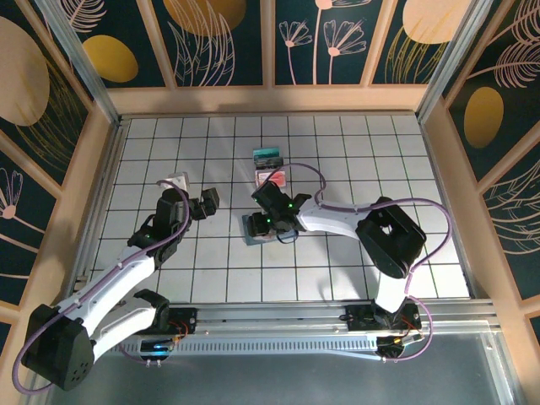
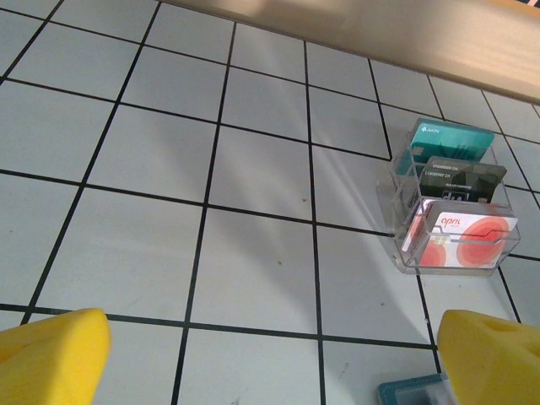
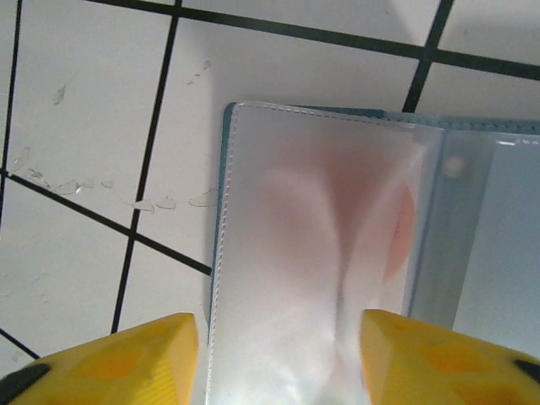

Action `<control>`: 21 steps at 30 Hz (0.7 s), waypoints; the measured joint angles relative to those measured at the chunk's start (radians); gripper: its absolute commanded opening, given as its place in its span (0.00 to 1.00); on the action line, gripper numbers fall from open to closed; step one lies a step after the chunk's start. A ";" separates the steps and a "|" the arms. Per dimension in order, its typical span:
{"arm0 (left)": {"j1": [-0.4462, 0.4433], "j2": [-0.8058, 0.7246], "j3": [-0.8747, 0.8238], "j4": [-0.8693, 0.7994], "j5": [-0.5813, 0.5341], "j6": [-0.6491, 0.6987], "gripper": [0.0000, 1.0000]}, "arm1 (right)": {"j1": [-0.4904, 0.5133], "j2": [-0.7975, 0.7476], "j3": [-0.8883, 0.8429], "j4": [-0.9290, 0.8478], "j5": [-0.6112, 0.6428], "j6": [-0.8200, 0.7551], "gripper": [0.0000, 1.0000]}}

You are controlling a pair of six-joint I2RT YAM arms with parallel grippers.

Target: Take the credit cards out of the card holder

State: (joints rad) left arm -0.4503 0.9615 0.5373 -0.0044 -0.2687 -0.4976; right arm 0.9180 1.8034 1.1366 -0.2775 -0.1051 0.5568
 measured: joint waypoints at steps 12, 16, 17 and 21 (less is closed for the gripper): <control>0.000 0.008 0.003 -0.007 -0.007 -0.001 0.99 | 0.051 0.067 0.107 -0.092 0.116 -0.009 0.58; 0.000 0.010 0.003 -0.009 -0.023 -0.008 0.99 | 0.074 0.117 0.133 -0.132 0.166 -0.017 0.57; 0.000 0.010 0.003 -0.009 -0.026 -0.009 0.99 | 0.077 0.124 0.133 -0.139 0.174 -0.019 0.57; 0.000 0.010 0.003 -0.010 -0.028 -0.016 0.99 | 0.081 0.131 0.133 -0.150 0.195 -0.026 0.53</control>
State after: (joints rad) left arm -0.4503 0.9718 0.5407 -0.0147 -0.2970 -0.5137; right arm 0.9989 1.9347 1.2694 -0.4278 0.0902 0.5308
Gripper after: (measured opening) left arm 0.988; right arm 0.558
